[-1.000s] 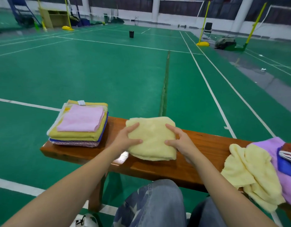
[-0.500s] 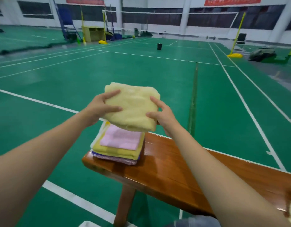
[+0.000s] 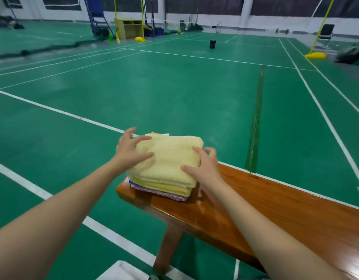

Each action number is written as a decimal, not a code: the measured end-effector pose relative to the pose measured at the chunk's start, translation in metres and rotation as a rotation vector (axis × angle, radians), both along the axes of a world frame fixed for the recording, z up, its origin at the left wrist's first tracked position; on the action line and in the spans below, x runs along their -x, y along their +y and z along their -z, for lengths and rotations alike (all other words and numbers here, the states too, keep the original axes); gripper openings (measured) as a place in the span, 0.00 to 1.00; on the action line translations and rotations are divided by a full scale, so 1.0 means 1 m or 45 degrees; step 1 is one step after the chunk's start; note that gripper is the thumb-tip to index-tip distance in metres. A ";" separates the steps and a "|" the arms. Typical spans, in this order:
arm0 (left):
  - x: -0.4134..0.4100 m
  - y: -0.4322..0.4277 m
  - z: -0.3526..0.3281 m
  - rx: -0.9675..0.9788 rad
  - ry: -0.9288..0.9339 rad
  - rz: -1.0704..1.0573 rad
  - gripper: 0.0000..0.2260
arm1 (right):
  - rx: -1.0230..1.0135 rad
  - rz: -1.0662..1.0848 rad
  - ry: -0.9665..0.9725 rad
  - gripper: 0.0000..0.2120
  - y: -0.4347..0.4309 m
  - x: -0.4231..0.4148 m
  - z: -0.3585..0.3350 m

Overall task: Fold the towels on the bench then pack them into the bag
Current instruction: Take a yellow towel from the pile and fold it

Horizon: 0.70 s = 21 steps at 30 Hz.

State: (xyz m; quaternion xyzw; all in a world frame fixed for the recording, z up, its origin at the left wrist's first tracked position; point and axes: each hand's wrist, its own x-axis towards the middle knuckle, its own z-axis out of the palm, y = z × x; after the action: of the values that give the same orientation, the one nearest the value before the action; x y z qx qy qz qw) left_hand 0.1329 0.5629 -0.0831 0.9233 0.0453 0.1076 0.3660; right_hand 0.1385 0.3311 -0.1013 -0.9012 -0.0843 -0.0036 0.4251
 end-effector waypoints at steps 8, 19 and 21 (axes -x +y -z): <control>-0.004 -0.014 0.035 -0.245 0.167 0.497 0.46 | 0.344 -0.365 -0.099 0.33 0.005 -0.007 0.018; -0.007 -0.030 0.006 -0.158 0.323 0.412 0.30 | 0.296 -0.433 0.057 0.34 -0.009 0.001 0.001; 0.002 -0.045 -0.005 -0.141 0.201 0.390 0.32 | 0.225 -0.442 0.060 0.36 -0.026 0.010 -0.005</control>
State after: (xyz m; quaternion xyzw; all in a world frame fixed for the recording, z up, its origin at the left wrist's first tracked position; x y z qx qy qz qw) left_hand 0.1305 0.5180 -0.0776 0.9437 -0.0731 -0.0198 0.3220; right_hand 0.1284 0.3046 -0.0963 -0.9069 -0.2283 0.0983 0.3403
